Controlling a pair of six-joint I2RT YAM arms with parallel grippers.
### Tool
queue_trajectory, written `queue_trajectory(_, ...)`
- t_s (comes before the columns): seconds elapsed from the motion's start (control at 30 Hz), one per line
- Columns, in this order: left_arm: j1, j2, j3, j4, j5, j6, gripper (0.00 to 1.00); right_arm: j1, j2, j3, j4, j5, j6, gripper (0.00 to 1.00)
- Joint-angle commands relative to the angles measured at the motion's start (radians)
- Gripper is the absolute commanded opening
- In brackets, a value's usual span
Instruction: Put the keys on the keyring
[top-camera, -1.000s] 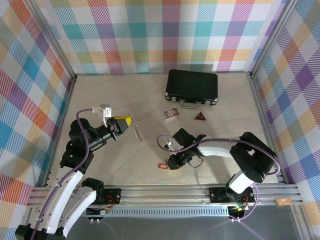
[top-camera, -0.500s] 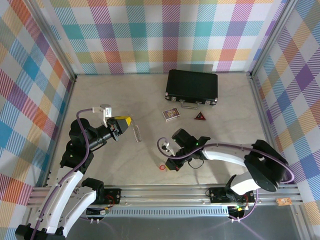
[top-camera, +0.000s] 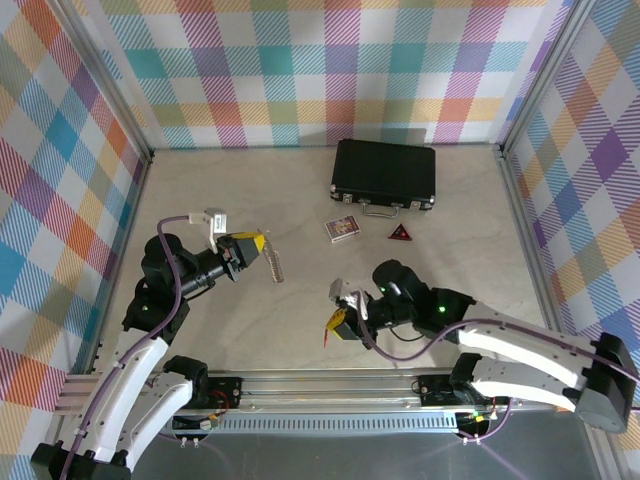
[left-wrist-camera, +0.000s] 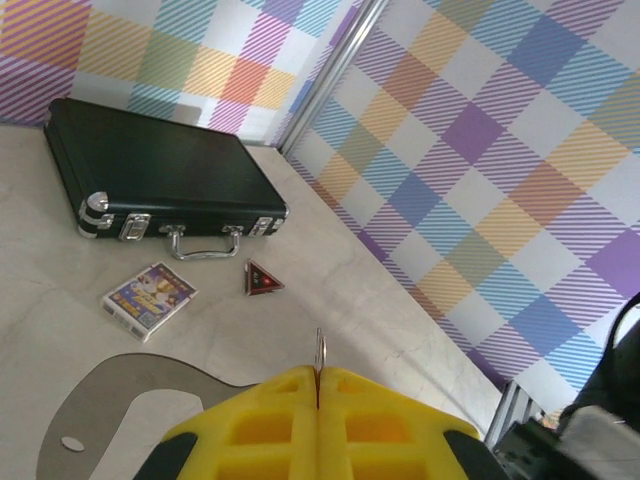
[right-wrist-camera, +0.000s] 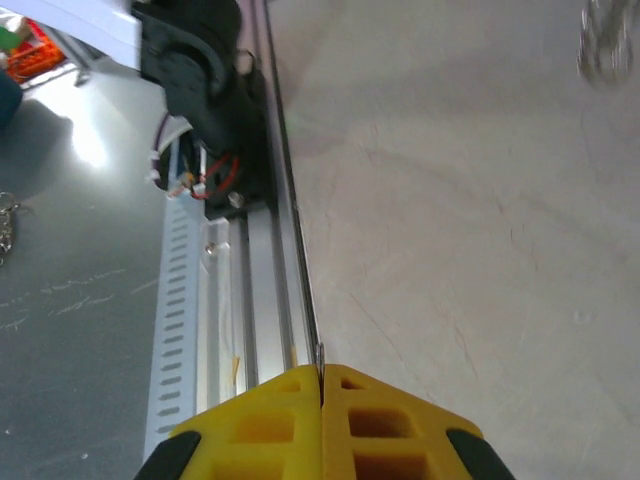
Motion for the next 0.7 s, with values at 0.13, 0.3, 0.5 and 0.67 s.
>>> queue_trajectory(0.13,-0.035,0.011,0.018,0.167,0.070,-0.034,0.00,0.013,-0.150,-0.025,0.183,0.028,-0.114,0.00)
queue_trajectory(0.3,-0.144,0.020,0.018,0.221,0.043,0.010,0.00,0.012,-0.147,0.006,0.225,0.015,-0.102,0.00)
queue_trajectory(0.5,-0.268,0.009,0.019,0.215,0.052,0.109,0.00,0.007,-0.150,0.104,0.092,0.148,-0.073,0.00)
queue_trajectory(0.67,-0.288,0.028,0.030,0.288,0.122,0.121,0.00,0.006,-0.187,0.126,0.054,0.131,-0.077,0.00)
